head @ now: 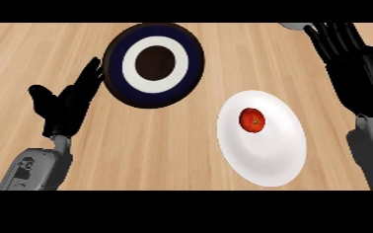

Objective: Pick the tomato from the plate and place it in the plate

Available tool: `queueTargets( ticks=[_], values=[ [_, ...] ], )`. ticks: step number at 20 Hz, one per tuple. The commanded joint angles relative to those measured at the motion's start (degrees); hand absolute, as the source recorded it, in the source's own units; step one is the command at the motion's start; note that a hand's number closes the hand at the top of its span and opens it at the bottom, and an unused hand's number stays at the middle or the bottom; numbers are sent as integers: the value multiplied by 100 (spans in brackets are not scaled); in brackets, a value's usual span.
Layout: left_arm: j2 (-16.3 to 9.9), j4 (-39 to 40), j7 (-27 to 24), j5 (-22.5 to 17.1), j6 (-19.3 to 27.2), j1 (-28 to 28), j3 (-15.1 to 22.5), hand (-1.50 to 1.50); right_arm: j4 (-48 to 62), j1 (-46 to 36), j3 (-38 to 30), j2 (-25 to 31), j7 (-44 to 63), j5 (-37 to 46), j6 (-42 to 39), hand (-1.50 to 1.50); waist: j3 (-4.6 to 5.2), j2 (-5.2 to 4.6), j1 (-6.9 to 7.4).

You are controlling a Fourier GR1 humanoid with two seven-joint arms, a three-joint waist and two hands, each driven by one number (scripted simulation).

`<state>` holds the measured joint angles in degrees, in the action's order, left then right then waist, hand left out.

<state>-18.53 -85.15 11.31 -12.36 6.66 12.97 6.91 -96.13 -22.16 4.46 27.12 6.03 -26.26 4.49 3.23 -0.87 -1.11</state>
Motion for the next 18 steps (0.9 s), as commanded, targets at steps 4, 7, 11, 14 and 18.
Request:
queueTargets(
  ticks=[4, 7, 11, 14, 18],
  values=[
    [-210, -383, -374, 261, -68, 379, -51, 0, -223, -495, 1072, -760, -989, 1733, 873, 150, -317, 88, 316],
    [-378, -367, -496, 341, -17, 361, -199, 0, 440, -150, 920, 707, -497, 3144, 1102, 150, -89, 169, -99],
    [-442, -533, -572, 213, -183, 435, -263, 0, 864, 301, 1476, -781, -520, 4282, 3094, 150, -308, 65, 241],
    [-516, -632, -491, 209, -219, 489, -295, 0, 1093, 528, 1688, -2092, -1575, 4390, 4238, -150, -349, 39, 344],
    [-380, -608, -533, 314, -171, 452, -191, 0, 1422, 690, 2070, -2669, -3080, 3973, 5217, -150, -347, 38, 312]
  ],
)
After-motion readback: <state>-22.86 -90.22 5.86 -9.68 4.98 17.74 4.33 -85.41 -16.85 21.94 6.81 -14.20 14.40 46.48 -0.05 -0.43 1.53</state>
